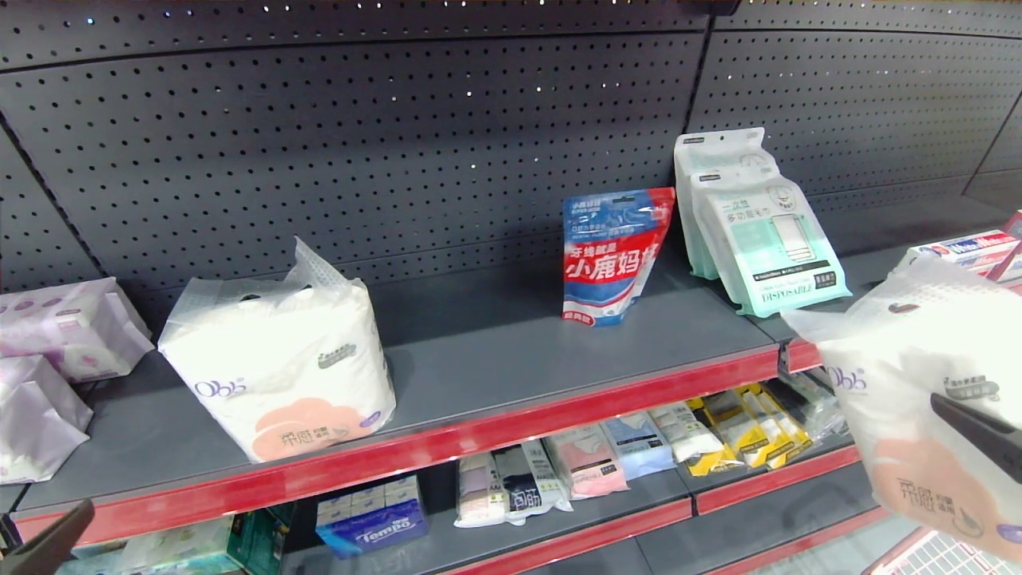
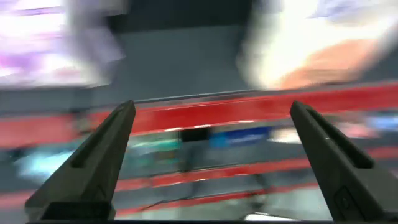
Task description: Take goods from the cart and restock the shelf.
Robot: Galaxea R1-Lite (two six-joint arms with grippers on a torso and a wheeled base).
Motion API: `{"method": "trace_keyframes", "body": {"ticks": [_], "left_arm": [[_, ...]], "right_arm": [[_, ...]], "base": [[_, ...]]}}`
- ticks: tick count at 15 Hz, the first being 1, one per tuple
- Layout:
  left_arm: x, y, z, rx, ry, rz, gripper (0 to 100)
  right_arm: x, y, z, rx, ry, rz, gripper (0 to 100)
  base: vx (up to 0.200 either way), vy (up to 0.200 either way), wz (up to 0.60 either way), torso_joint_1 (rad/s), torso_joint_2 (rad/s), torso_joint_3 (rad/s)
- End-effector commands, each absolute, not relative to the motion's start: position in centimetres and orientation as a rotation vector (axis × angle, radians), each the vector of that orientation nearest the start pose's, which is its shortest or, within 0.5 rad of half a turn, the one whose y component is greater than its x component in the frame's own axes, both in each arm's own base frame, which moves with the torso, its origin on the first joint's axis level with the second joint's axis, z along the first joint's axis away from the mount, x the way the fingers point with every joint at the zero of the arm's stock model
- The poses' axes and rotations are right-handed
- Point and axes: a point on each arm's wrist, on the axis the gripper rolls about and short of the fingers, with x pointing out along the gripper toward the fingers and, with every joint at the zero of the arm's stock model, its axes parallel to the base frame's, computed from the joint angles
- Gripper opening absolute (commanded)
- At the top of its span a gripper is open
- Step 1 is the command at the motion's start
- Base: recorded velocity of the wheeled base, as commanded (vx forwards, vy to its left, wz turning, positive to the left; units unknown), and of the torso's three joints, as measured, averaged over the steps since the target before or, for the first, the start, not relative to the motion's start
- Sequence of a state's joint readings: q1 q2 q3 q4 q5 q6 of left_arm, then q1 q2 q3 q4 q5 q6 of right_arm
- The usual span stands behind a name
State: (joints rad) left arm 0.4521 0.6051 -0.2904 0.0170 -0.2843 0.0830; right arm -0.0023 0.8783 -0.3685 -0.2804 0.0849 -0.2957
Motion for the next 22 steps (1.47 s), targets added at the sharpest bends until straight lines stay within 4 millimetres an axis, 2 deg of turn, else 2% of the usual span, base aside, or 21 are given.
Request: {"method": "trace_keyframes", "body": {"ticks": [1, 4, 8, 10, 16, 22], "left_arm": [[4.3, 1.5, 15.6, 0.033, 0.362, 0.218, 100], [4.2, 1.1, 15.0, -0.006, 0.357, 0.073, 100], [4.7, 1.0, 15.5, 0.042, 0.328, 0.0, 100], [4.8, 1.0, 15.8, 0.052, 0.303, -0.007, 100], [4.0, 0.7, 16.6, 0.084, 0.232, -0.006, 100], [3.6, 0.6, 17.3, 0.13, 0.144, 0.004, 100]], "right_arm": [[9.5, 0.1, 18.1, -0.289, 0.236, 0.116, 0], [9.4, 0.1, 18.0, -0.252, 0.234, 0.105, 0], [9.4, 0.1, 18.3, -0.236, 0.225, 0.105, 0], [9.4, 0.1, 18.3, -0.236, 0.222, 0.105, 0], [9.3, 0.1, 18.6, -0.243, 0.211, 0.106, 0], [9.3, 0.1, 18.9, -0.254, 0.199, 0.109, 0]], "base": [[0.0, 0.0, 0.0, 0.0, 0.0, 0.0], [0.0, 0.0, 0.0, 0.0, 0.0, 0.0], [0.0, 0.0, 0.0, 0.0, 0.0, 0.0], [0.0, 0.0, 0.0, 0.0, 0.0, 0.0], [-0.2, 0.0, 0.0, 0.008, 0.0, 0.003], [0.0, 0.0, 0.0, 0.0, 0.0, 0.0]]}}
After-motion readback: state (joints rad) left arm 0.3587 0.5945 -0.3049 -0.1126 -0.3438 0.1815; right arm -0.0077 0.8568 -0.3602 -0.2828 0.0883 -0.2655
